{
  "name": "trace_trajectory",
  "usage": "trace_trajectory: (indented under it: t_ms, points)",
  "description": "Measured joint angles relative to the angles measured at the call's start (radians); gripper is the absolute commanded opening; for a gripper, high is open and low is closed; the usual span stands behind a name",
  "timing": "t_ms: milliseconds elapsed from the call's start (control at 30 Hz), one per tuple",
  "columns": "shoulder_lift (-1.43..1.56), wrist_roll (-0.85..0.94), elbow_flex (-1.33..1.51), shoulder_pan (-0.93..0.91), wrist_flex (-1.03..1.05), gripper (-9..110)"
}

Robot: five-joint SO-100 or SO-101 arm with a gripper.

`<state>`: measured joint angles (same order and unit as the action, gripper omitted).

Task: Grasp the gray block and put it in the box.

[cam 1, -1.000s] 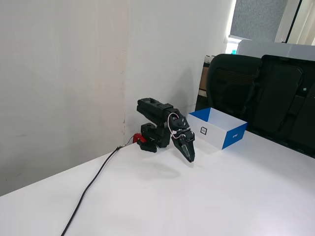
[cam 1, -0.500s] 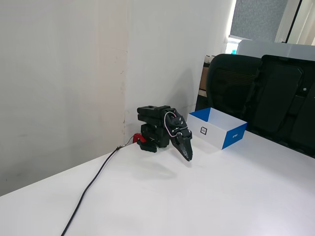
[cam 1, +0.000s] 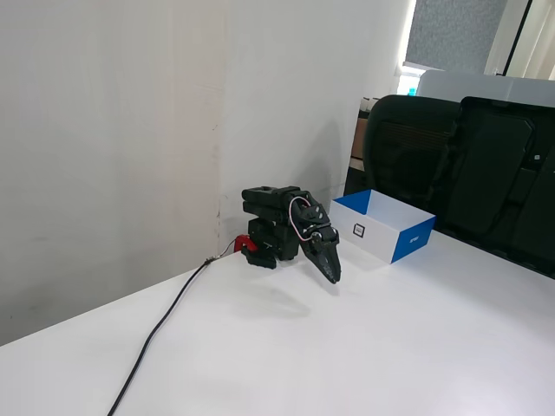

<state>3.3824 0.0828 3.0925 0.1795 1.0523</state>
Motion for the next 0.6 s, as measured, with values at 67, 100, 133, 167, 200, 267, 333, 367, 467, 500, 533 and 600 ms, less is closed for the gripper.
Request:
trace_trajectory:
  t_ms: [67,100,133,167,200,267,333,367,467,500,533,600]
  points:
    - [0.000,0.000,0.000,0.000,0.000,10]
    - [0.000,0.000,0.000,0.000,0.000,11]
    - [0.000,0.000,0.000,0.000,0.000,11]
    - [0.000,0.000,0.000,0.000,0.000,11]
    - [0.000,0.000,0.000,0.002,0.000,10]
    - [0.000,0.000,0.000,0.011,0.000,6]
    - [0.000,0.000,0.000,0.012,0.000,0]
    - [0.000,0.000,0.000,0.012,0.000,0]
    - [0.000,0.000,0.000,0.011,0.000,0]
    - [0.000,0.000,0.000,0.009,0.000,0]
    - [0.000,0.000,0.000,0.009,0.000,0]
    - [0.000,0.000,0.000,0.009,0.000,0]
